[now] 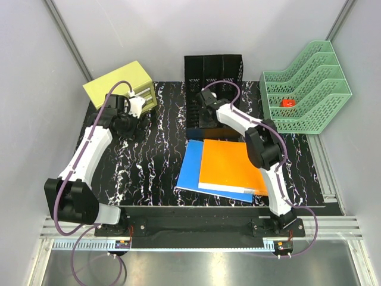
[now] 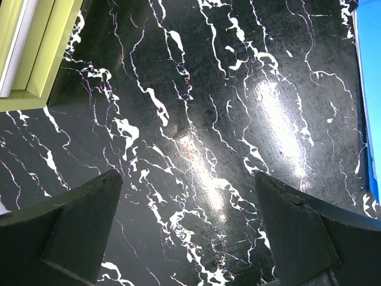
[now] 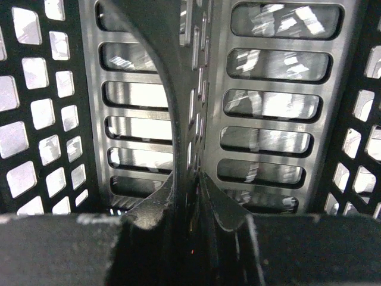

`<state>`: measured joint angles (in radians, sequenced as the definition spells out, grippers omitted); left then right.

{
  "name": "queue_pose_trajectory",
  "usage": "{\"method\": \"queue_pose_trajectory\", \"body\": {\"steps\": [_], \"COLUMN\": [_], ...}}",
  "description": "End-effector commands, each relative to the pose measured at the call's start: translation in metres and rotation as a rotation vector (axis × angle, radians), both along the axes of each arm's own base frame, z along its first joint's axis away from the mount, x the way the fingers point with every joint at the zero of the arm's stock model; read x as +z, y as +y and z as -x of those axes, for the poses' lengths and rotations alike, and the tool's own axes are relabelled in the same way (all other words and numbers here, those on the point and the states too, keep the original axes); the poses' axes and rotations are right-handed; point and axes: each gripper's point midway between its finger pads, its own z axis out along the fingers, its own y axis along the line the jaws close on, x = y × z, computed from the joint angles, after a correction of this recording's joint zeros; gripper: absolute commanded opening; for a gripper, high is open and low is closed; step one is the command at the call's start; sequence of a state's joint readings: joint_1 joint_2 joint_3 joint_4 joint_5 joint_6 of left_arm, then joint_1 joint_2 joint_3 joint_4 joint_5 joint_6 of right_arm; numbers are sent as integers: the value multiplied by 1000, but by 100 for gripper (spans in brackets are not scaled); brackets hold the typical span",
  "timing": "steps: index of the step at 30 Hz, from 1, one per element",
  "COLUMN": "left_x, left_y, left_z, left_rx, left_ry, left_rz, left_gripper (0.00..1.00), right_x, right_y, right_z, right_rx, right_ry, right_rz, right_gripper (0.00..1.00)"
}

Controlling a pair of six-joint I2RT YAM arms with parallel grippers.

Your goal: Organize the desk

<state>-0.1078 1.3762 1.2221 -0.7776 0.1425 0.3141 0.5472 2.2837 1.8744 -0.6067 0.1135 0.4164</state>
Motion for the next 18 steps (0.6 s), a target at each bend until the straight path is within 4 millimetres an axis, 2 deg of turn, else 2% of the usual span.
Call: {"method": "queue_pose_trajectory", "body": {"steps": [1, 5, 7, 8, 11, 15, 16, 17, 18], "left_x": [16, 16, 16, 15, 16, 14, 13, 13, 10], "left_y": [2, 4, 5, 5, 7, 6, 6, 6, 6], "left_z": [1, 3, 3, 4, 3, 3, 4, 4, 4], "left_rx": [15, 19, 17, 14, 16, 12, 12, 9, 8], "left_ry": [-56, -60, -62, -61, -65, -60, -56, -57, -50], "left_rz": [-11, -22, -28, -34, -43, -47, -51, -54, -59], "left_gripper": [99, 99, 99, 99, 99, 99, 99, 99, 99], "right_x": [13, 21, 18, 25, 28, 40, 51, 59, 66], "right_y": [26, 54, 67, 73, 84, 83, 79, 76, 71], "right_z": [10, 15, 22, 21, 28, 26, 23, 21, 20], "right_rx": [38, 75, 95, 97, 100, 92, 86, 90, 90], "right_ry": [-13, -27, -19, -28, -23, -58, -87, -111, -123], "right_rz": [-62, -83, -73, -84, -99, -85, -70, -56, -40], "right_gripper": [23, 23, 23, 23, 27, 52, 58, 71, 76]}}
